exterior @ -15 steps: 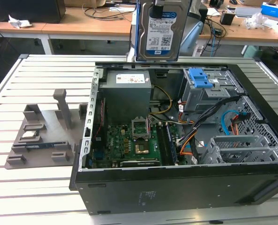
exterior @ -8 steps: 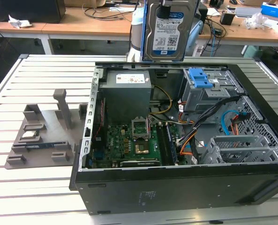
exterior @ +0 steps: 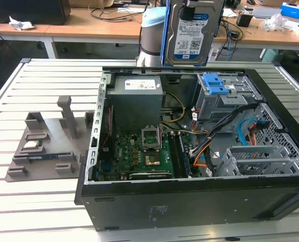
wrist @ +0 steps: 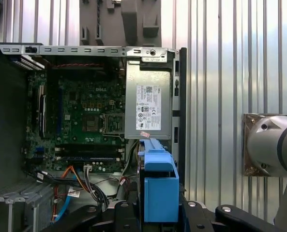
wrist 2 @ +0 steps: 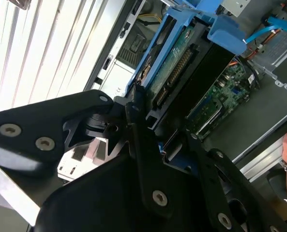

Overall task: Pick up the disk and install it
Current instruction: 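Pick up the disk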

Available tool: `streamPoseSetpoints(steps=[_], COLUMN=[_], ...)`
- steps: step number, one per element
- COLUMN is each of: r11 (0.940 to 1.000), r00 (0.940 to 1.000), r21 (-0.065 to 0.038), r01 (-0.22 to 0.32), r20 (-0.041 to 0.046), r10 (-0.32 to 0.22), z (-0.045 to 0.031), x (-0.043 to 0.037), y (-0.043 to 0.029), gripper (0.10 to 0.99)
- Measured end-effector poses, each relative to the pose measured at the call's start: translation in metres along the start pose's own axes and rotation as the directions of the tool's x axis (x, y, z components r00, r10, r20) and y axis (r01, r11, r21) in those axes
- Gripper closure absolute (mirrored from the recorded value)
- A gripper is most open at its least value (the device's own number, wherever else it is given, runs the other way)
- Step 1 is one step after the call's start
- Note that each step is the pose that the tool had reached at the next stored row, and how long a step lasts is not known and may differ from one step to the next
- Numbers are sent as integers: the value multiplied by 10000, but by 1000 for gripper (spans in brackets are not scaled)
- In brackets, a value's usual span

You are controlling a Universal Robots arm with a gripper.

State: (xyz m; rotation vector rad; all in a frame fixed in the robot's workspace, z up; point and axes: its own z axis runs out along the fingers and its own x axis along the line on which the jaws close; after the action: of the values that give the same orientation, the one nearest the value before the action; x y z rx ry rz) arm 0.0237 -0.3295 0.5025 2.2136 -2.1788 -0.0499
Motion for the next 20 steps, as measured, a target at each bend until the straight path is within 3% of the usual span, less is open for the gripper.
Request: streamPoseSetpoints(steps=[2, 13, 17, 20], r11=[10000, 10000, 10000, 10000], r00=[10000, 10000, 10000, 10000], r21=[-1, -5, -7, -8], r01=[0, -1, 0, 0], r20=[0, -1, -1, 0], r10=[0, 1, 0, 0], z=[-5, -20, -29, -31], x=[2, 7, 10, 10], y=[-101, -423, -614, -661], gripper=[722, 722, 722, 722])
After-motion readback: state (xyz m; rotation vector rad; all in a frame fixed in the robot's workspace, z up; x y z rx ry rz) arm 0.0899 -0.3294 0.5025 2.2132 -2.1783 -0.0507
